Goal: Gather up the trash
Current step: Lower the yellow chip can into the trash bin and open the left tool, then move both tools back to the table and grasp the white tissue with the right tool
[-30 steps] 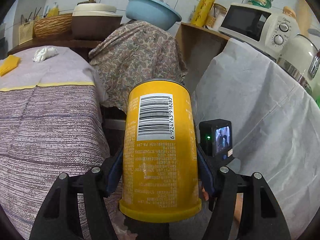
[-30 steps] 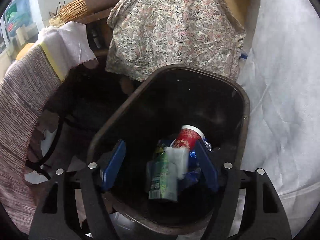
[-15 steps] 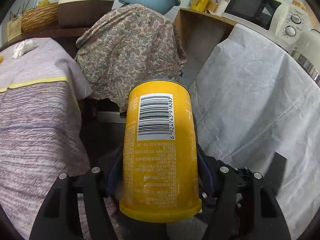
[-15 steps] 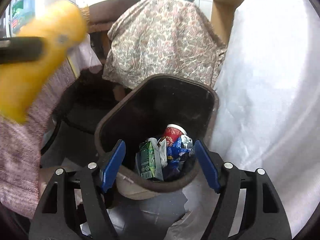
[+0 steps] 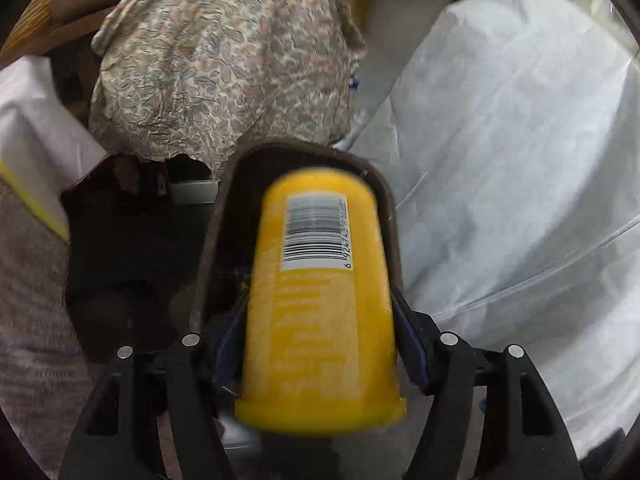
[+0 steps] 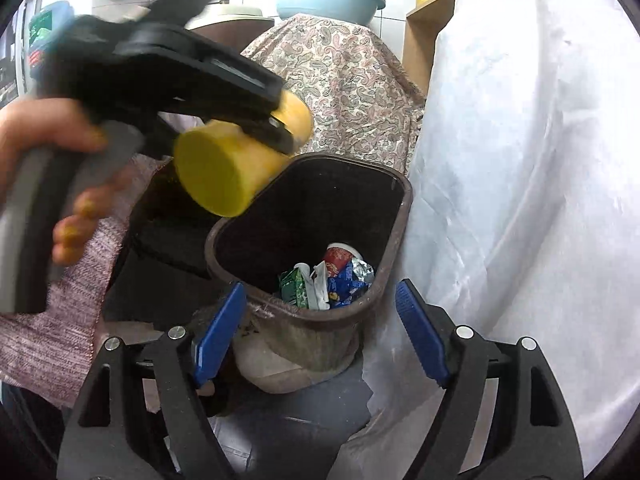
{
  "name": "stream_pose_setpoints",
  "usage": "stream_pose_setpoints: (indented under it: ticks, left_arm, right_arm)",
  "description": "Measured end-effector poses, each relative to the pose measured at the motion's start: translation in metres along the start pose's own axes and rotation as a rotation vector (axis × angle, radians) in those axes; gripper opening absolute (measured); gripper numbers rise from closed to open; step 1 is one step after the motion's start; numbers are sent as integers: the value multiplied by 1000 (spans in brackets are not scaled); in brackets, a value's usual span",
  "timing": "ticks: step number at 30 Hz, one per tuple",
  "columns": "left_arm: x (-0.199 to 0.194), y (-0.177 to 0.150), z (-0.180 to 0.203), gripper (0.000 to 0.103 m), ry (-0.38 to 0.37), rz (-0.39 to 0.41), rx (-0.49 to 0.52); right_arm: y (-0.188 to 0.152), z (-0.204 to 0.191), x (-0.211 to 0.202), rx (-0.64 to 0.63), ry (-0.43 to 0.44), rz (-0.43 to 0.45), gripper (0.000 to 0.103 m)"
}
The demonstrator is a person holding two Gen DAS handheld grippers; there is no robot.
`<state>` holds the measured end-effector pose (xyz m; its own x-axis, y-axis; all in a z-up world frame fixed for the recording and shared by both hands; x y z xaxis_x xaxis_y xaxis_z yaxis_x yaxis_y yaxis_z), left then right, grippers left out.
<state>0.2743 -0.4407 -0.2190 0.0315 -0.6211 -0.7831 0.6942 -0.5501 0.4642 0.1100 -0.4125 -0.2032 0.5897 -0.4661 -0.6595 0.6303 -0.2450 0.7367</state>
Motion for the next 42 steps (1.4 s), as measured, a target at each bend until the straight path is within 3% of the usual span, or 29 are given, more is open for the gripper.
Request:
stream_pose_setpoints:
  ticks: [4,9,19,24,28,32,42]
  left_arm:
    - [7,0,-6,85,30,-18,-1]
    - [-5,3,2,85,26,-5,6]
    - [-122,20,28,92,2,244,83]
    - [-185,15,25,95,40,345,134]
    - [-226,6,4,96,100,405,127]
    - [-269,-8,-29,96,176,452,100]
    - [-348,-56,-133,96,365,485,-12]
  right_arm:
    - [-1,-7,-3,-18,17,4,78]
    - [0,-14,-10,-11,38,22,78]
    - [24,-20,-24,-24,47,69,80]
    - [49,-22,-33,-2,56,103,81]
    - [79,-40,-46,-13,103,150,89]
    - [114,-68,-57,-33,175,199,90]
    - [179,-178,-72,-176,412,214,94]
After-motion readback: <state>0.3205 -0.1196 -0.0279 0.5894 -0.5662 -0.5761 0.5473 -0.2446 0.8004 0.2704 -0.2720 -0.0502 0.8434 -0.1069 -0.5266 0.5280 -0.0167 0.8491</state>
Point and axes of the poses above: each gripper's, at about its wrist camera, not at the fingertips, and x roughly the way its jaws point, z to its right, y to its top, the point moved 8 cm from there along x, roughly the way its jaws point, and after that the axes turned 9 degrees about -y, right-handed, at the moved point
